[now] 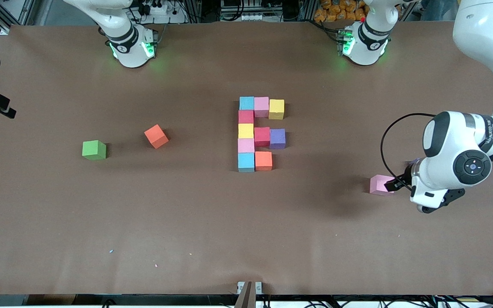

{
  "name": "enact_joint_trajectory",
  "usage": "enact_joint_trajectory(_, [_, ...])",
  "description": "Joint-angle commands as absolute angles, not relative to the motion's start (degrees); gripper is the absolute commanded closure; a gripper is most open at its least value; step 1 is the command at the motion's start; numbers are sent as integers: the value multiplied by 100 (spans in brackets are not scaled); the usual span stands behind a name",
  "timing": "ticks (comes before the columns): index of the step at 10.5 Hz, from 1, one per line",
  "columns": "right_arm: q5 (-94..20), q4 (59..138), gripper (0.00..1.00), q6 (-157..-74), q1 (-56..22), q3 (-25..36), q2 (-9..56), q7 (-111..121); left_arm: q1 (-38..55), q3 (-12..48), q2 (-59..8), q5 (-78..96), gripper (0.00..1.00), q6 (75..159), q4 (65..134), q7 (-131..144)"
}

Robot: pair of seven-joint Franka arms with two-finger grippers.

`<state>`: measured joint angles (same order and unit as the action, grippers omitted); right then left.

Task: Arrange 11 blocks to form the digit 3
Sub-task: 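Move the left gripper to the lavender cube, then grasp the lavender cube with the left gripper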

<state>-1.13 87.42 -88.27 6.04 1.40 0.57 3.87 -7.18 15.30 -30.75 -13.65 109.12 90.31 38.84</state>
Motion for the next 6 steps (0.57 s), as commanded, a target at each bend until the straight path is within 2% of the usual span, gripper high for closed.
enact_joint_trajectory(1, [-202, 8631, 0, -8789, 738, 70, 88, 448, -686, 1556, -3234, -1520, 0, 11065, 9000, 3771])
enact_joint_trajectory(6, [-202, 8622, 0, -8780, 738, 70, 79, 448, -650, 1564, -3498, -1854, 0, 11118, 9026, 3561])
